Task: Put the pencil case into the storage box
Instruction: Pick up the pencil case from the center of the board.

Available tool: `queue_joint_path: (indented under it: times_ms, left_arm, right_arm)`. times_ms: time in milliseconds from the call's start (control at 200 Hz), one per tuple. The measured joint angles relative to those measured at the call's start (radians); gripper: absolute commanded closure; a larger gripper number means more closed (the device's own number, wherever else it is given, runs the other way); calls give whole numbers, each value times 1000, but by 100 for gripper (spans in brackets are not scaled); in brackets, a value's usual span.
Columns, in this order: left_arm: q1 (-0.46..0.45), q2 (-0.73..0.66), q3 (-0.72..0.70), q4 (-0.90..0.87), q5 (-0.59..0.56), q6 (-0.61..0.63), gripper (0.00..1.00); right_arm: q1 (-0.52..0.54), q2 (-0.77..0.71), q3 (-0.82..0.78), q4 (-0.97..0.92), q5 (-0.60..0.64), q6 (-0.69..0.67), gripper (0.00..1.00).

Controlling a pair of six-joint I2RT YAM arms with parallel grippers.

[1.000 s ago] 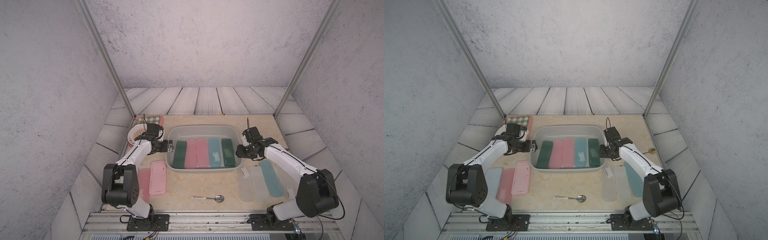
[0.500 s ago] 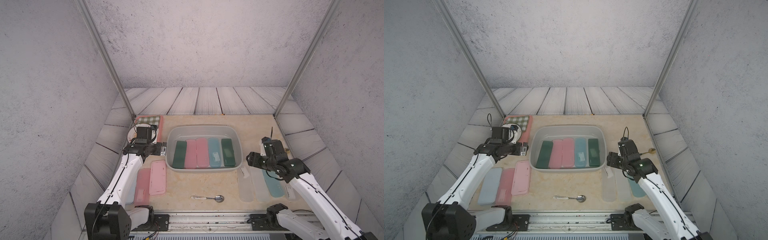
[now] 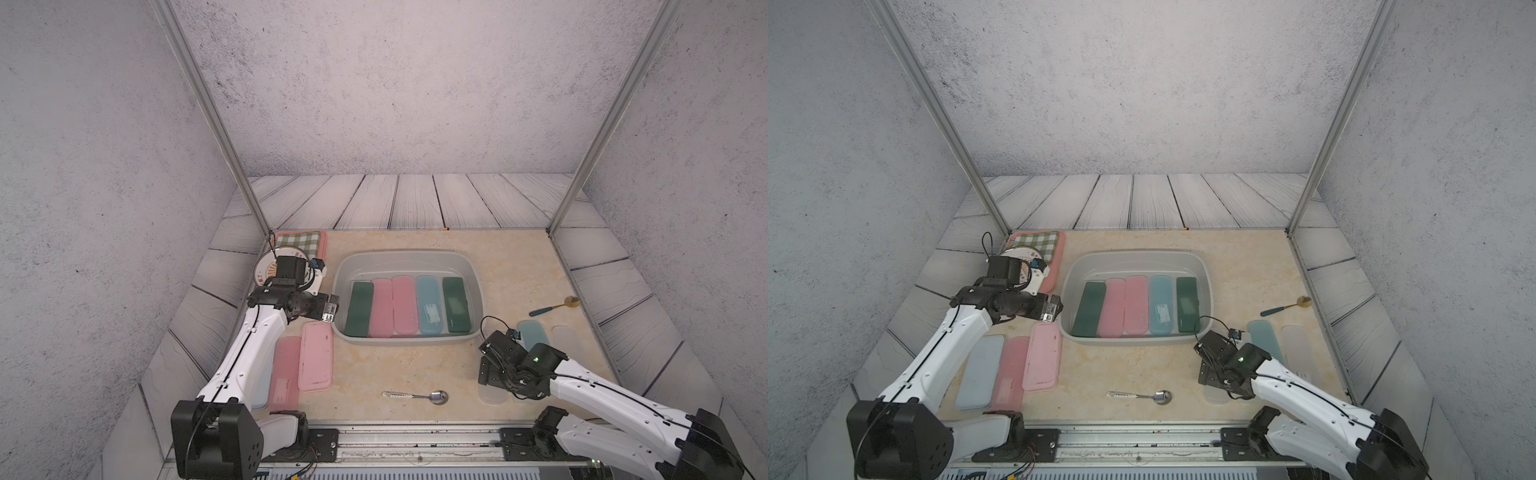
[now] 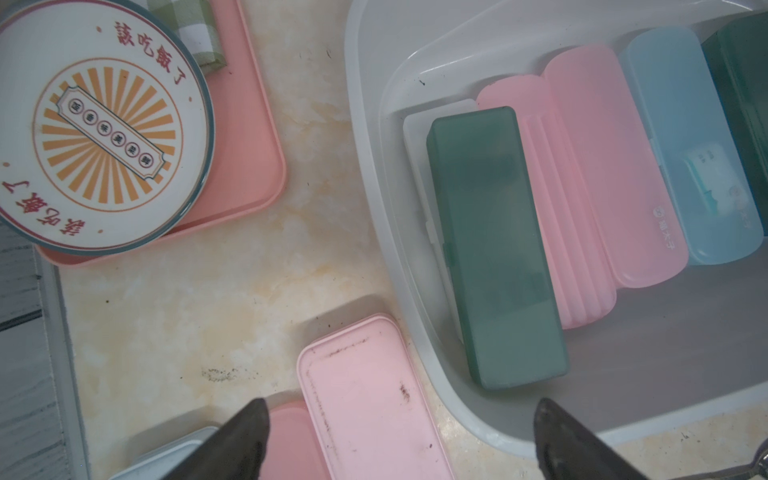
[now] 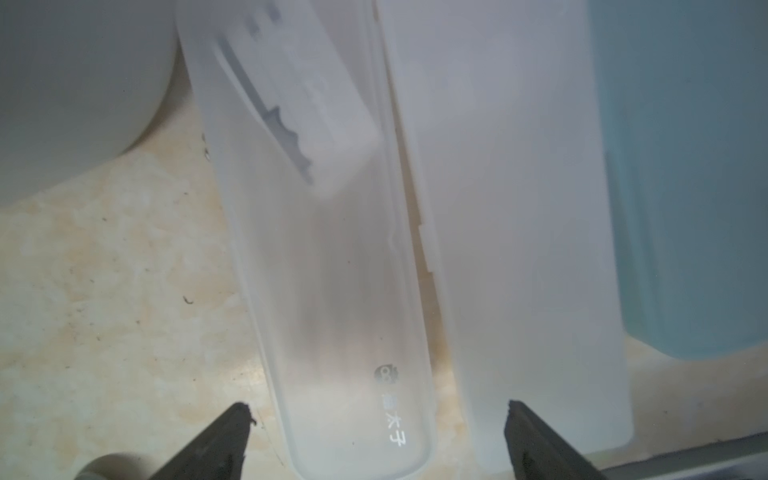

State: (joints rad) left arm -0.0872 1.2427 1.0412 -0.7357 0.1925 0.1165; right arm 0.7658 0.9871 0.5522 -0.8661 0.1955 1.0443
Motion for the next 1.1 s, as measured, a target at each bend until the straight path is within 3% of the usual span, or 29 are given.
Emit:
queue_joint_path:
  times_ms: [230,395,651,896,1101]
  left_arm:
    - [0,21,0,-2,7,0,0]
    - [0,23,0,-2,6,0,0]
    - [1,36,0,-2,6,0,0]
    - [1,41,0,-2,6,0,0]
    - [1,47,0,-2,6,0,0]
  right_arm:
    - [19,63,-44,95,-78,-8,14]
    - [19,91,-39,106,-70,-6,8]
    - [19,253,30,128,-36,-13,7]
    - [21,323,54,181,-23,-19,37]
    - [41,248,30,149,-2,-1,41]
